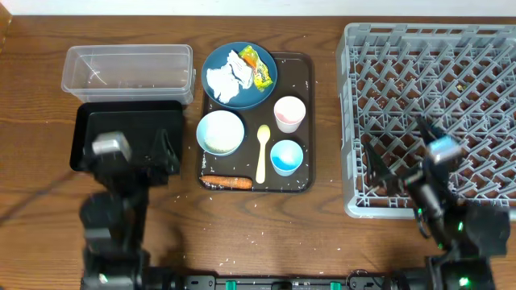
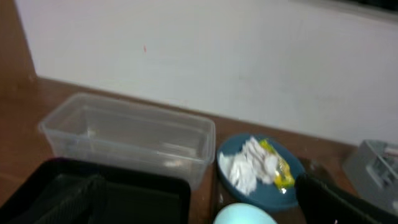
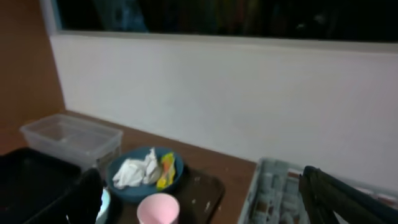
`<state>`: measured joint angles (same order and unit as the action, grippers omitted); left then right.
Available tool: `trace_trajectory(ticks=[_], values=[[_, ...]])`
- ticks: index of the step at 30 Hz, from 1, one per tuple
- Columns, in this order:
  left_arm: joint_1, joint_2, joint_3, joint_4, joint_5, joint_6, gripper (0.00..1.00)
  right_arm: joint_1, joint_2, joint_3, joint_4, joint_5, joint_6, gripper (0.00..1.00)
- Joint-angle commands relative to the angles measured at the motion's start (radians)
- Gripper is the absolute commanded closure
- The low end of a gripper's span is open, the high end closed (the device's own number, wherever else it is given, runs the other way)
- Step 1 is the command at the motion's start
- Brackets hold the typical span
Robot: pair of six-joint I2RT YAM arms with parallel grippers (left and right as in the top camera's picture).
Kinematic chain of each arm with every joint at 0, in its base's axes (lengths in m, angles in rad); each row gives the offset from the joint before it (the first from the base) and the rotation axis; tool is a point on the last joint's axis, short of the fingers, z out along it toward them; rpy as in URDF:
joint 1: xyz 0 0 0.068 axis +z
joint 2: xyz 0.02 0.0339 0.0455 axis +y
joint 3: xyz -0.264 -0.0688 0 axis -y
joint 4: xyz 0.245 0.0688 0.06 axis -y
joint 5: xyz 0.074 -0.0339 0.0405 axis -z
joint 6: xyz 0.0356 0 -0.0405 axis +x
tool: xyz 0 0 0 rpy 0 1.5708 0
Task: Sort waste into correct bins and load items into the dishwasher rack
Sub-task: 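Reach left gripper to blue plate and grasp crumpled white paper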
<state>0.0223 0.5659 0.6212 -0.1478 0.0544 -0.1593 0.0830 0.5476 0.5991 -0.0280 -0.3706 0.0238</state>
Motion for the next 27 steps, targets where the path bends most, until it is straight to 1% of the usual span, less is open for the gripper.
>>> trace_trajectory(ticks=[1, 7, 10, 12, 13, 15, 19, 23, 27], values=[[-0.013, 0.191, 0.225, -0.09, 0.065, 0.008, 0.02, 0.007, 0.131, 0.145, -0.074, -0.042, -0.041, 0.01], [-0.103, 0.603, 0.692, -0.42, 0.056, 0.009, 0.02, 0.007, 0.364, 0.414, -0.312, -0.091, -0.042, 0.01], [-0.165, 0.828, 0.939, -0.596, 0.034, 0.009, 0.02, 0.007, 0.454, 0.521, -0.432, -0.091, -0.071, 0.01], [-0.206, 0.959, 1.067, -0.653, 0.039, 0.009, 0.02, 0.007, 0.492, 0.557, -0.464, -0.09, -0.071, 0.01], [-0.225, 1.017, 1.114, -0.653, 0.059, 0.009, 0.02, 0.007, 0.506, 0.56, -0.468, -0.089, -0.07, 0.01], [-0.254, 1.105, 1.162, -0.603, 0.073, 0.009, 0.02, 0.007, 0.521, 0.559, -0.481, -0.09, -0.07, 0.01], [-0.29, 1.23, 1.162, -0.502, 0.1, -0.032, 0.02, 0.007, 0.532, 0.559, -0.527, -0.088, -0.071, 0.01], [-0.311, 1.342, 1.162, -0.397, 0.119, -0.056, 0.02, 0.007, 0.532, 0.558, -0.561, -0.033, -0.074, 0.01], [-0.322, 1.448, 1.162, -0.31, 0.11, -0.16, 0.02, 0.007, 0.532, 0.558, -0.578, 0.005, -0.074, 0.01]])
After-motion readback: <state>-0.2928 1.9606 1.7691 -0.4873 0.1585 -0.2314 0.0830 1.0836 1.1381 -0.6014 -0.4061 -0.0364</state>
